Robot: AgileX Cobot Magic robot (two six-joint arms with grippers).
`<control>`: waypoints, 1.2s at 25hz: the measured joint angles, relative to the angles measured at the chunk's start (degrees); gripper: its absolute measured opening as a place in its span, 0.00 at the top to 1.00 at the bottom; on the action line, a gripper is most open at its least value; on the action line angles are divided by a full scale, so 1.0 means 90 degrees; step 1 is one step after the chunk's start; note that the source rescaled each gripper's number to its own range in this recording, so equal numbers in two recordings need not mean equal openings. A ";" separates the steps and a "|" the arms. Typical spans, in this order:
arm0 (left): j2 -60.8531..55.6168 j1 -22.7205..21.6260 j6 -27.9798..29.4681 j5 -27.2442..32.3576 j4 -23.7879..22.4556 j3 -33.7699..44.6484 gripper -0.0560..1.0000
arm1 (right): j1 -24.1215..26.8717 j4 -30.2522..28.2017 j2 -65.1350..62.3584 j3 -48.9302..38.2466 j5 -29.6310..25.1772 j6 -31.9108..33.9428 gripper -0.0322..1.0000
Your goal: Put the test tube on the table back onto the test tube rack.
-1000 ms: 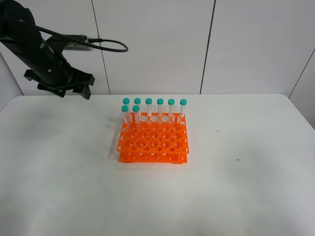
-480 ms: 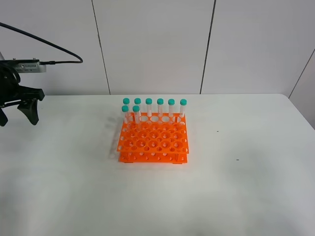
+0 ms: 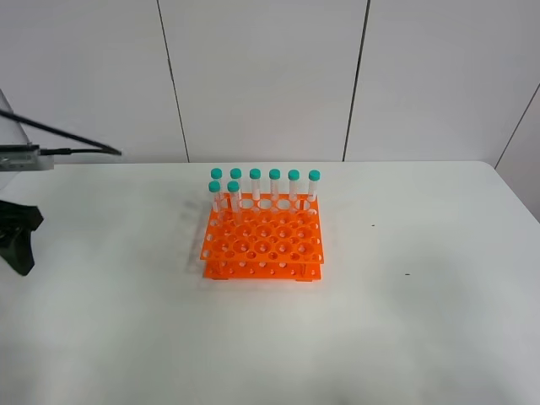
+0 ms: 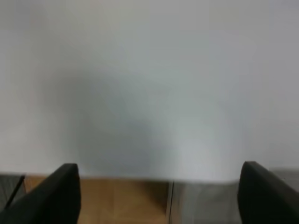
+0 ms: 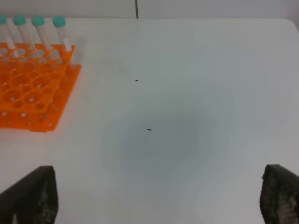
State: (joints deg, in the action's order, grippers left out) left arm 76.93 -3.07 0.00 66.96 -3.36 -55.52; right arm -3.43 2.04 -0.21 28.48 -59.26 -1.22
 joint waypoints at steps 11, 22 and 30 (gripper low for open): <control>-0.4153 0.0000 0.0186 -0.0550 0.0000 0.2680 0.00 | 0.0000 0.0000 0.0000 0.0000 0.0000 0.0000 0.07; -0.7146 0.0000 0.0211 -0.0752 0.0015 0.3060 0.00 | 0.0000 0.0000 0.0000 0.0000 0.0000 0.0000 0.07; -0.7541 0.0236 0.0213 -0.0752 0.0008 0.3077 0.00 | 0.0000 0.0000 0.0000 0.0000 0.0000 0.0000 0.07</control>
State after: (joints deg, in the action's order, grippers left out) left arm 9.06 -0.94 1.92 60.19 -3.29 -27.82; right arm -3.43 2.04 -0.21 28.48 -59.26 -1.22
